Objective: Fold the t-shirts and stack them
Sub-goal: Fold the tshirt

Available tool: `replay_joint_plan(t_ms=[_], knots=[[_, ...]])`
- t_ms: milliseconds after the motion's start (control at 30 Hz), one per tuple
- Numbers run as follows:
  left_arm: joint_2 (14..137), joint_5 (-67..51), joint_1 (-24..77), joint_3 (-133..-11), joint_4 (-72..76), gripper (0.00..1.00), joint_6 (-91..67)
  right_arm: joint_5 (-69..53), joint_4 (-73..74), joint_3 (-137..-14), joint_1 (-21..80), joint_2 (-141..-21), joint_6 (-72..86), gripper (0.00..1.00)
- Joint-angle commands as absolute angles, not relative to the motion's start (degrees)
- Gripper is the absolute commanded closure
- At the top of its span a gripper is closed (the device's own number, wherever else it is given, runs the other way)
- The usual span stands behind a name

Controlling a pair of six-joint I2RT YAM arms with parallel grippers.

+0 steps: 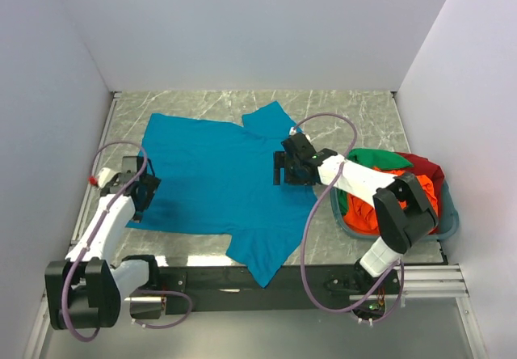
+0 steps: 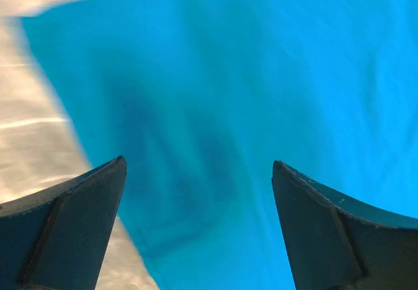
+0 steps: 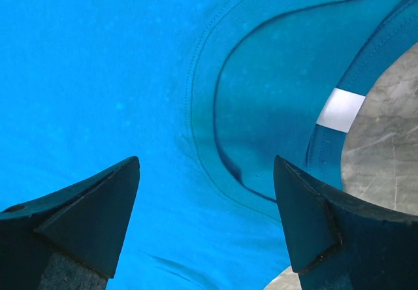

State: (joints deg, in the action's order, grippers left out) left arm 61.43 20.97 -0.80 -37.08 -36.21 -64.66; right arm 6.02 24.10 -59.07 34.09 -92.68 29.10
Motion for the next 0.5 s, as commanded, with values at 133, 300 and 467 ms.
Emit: replay_joint_plan(t_ms=[133,300,467], knots=[[56.42,23.92,-13.08,-35.25,-39.12,0.01,-68.73,4.57,23.29,-57.66,33.84,-87.28,27.60,0.11],[59.67,22.59,-21.34,-32.00,-35.08,0.01,-68.47,4.40,23.29,-56.34,33.84,-85.08,26.72,0.11],[61.26,21.17,-24.08,-29.80,-32.17,0.11,-66.88,4.83,24.17,-56.51,33.84,-84.02,26.54,0.11]])
